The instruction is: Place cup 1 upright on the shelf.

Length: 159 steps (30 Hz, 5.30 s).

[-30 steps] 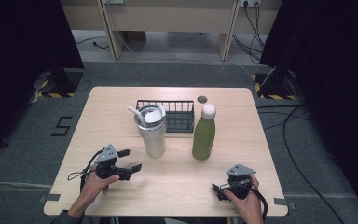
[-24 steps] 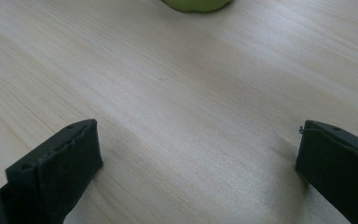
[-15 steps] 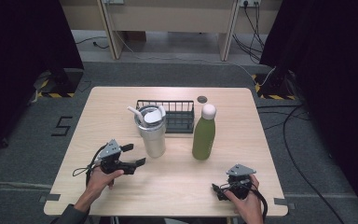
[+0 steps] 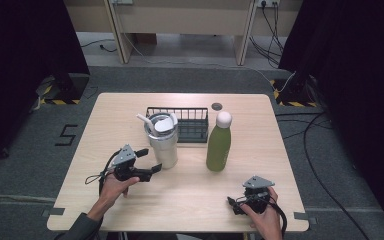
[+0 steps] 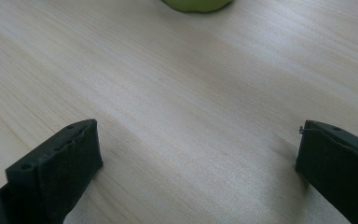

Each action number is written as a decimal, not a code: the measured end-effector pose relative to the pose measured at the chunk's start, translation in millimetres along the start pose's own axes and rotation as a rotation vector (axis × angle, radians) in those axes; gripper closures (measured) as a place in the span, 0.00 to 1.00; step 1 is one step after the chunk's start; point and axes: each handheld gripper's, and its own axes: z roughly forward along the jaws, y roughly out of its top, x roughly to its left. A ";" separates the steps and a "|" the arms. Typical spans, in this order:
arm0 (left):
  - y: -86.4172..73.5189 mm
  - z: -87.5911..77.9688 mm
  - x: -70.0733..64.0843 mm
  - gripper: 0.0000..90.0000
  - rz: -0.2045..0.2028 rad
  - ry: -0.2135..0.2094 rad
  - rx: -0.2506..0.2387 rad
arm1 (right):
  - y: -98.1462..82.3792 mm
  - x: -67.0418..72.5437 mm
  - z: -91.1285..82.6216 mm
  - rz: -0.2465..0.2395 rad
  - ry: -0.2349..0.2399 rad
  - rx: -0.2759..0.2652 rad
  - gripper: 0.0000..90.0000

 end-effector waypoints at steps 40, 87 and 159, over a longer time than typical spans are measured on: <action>6.1 45.7 3.3 0.09 -0.001 0.063 -0.122 | 0.4 0.0 0.1 0.003 0.003 0.002 0.00; 6.3 61.6 5.0 0.11 0.010 0.084 -0.193 | 0.7 0.2 0.4 0.000 0.011 0.002 0.00; 118.8 41.1 31.2 0.11 0.072 0.137 -0.264 | 1.2 -0.3 -0.1 -0.004 0.015 0.009 0.00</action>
